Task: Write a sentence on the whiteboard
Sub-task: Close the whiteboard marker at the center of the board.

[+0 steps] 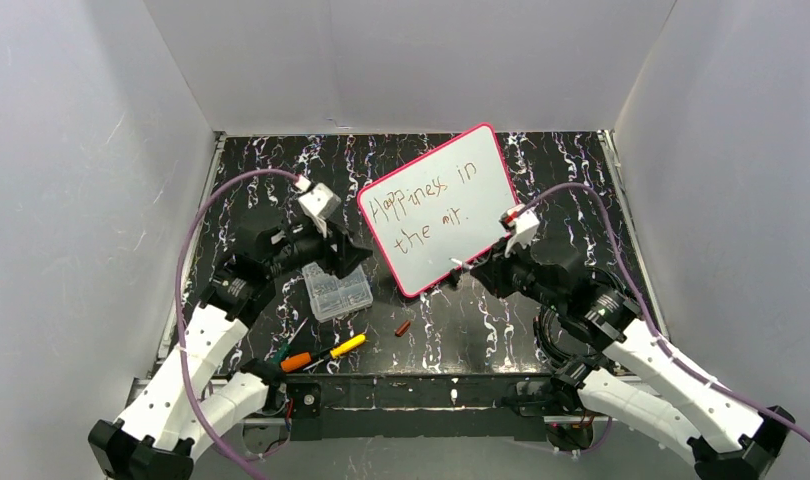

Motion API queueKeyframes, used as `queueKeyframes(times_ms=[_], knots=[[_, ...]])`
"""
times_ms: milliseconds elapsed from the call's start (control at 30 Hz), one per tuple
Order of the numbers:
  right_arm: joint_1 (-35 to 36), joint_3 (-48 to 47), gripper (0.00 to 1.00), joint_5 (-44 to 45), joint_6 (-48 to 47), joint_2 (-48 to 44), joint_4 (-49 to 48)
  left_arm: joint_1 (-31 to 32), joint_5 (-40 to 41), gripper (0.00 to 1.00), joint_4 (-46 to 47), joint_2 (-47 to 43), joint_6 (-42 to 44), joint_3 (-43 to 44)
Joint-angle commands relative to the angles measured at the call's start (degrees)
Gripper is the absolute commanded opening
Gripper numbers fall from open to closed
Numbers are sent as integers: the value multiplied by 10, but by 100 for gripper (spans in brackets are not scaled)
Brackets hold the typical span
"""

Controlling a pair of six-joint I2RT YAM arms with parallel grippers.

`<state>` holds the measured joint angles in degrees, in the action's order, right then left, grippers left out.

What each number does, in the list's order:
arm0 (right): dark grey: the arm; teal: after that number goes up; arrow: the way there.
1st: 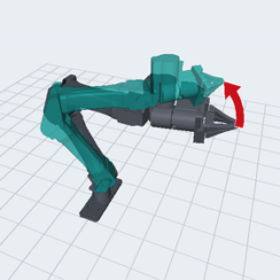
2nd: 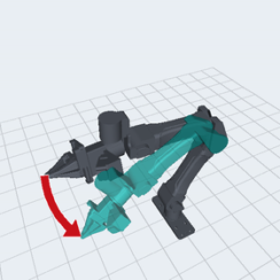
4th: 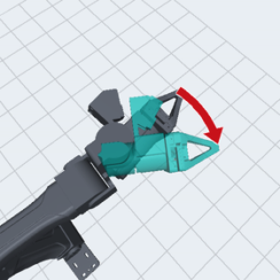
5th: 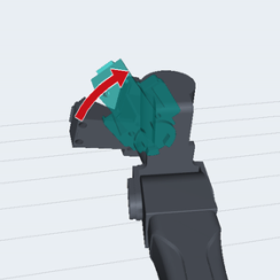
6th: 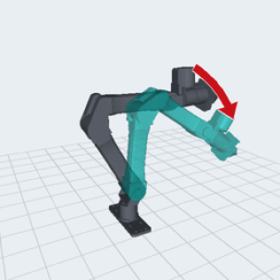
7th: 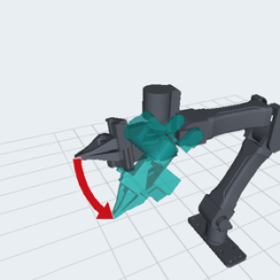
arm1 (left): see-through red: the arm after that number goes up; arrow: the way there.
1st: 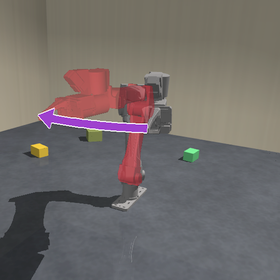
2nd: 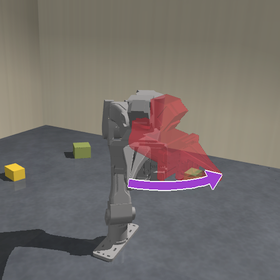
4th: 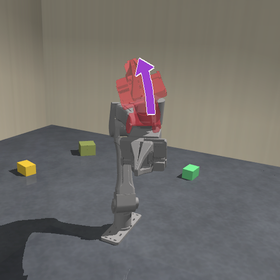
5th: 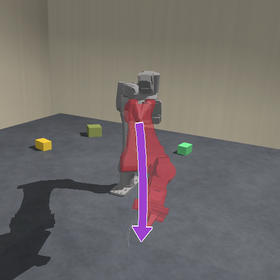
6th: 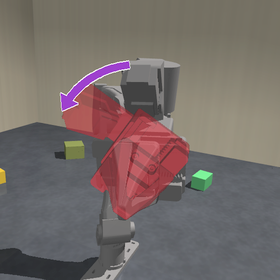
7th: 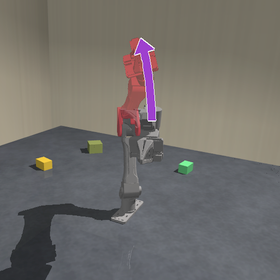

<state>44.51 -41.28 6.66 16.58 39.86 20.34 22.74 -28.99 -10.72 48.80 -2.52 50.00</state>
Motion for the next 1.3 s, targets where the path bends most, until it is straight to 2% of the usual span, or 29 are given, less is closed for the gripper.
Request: queueKeyframes(times_ms=[0,167,367,467,733,967,1133,1267], knots=[[-2,-35,1,-140,6,36,30,61,-20,59,-19,-23,7,-25],[-3,-35,1,-198,23,57,38,156,-4,59,-34,-25,-30,-62],[-3,-2,1,-186,45,37,20,270,125,58,-59,12,-78,-83],[-2,11,1,-159,58,24,25,299,181,57,-36,38,-119,-112],[-3,43,1,-136,93,-10,40,352,259,57,46,123,-142,-152],[-3,60,1,-118,116,-22,67,373,281,54,65,206,-141,-147],[-2,61,1,-115,120,-27,64,404,345,52,58,248,-140,-136],[-2,61,1,-122,120,-23,63,413,388,46,56,280,-158,-128]])
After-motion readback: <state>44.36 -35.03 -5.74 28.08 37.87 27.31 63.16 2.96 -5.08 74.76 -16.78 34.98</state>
